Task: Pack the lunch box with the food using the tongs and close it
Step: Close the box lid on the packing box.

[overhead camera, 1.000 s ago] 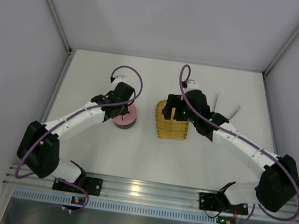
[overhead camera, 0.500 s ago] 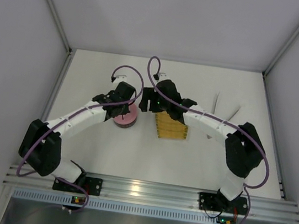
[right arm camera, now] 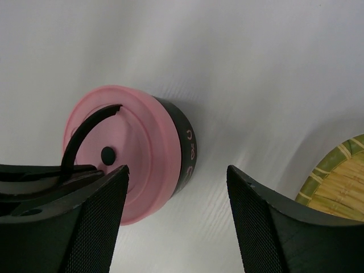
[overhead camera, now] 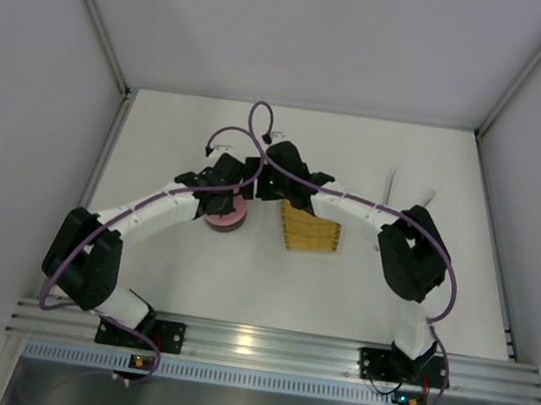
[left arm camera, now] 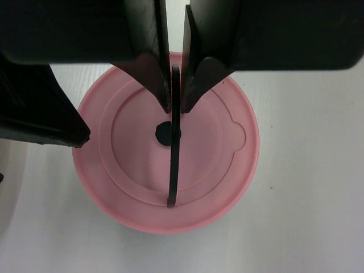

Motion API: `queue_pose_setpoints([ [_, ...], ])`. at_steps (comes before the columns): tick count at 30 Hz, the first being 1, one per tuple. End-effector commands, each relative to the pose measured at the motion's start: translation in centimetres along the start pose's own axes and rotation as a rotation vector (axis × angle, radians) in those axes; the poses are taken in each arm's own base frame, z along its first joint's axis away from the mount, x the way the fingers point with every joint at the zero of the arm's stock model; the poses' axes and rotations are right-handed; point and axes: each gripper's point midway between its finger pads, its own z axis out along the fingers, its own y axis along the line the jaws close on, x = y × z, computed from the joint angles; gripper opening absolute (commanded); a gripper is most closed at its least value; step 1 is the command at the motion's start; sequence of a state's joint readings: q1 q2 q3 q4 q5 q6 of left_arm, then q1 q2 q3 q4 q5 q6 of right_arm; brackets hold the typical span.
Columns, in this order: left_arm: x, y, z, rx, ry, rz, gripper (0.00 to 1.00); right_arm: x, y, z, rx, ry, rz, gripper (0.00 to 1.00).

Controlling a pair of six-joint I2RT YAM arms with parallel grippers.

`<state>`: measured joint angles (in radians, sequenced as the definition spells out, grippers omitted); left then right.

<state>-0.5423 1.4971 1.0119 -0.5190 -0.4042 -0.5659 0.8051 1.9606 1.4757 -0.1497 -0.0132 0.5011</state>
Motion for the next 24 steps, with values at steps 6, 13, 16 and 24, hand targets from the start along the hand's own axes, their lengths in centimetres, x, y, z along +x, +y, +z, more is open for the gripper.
queue_pose_setpoints([
  [6, 2.5, 1.5, 0.0, -0.044, 0.089, 0.044, 0.19, -0.2, 0.5, 0.8, 0.045, -0.023, -0.007, 0.68],
  [13, 2.4, 1.4, 0.0, -0.041, 0.086, 0.042, 0.22, 2.0, -1.1, 1.8, 0.111, 0.042, -0.02, 0.67],
  [16, 2.3, 1.4, -0.2, -0.04, 0.08, 0.04, 0.27, 3.0, -1.9, 2.4, 0.138, 0.074, -0.024, 0.67],
  [24, 1.7, 1.4, -0.7, -0.033, 0.059, 0.028, 0.41, 3.9, -3.0, 2.4, 0.18, 0.098, -0.029, 0.67],
])
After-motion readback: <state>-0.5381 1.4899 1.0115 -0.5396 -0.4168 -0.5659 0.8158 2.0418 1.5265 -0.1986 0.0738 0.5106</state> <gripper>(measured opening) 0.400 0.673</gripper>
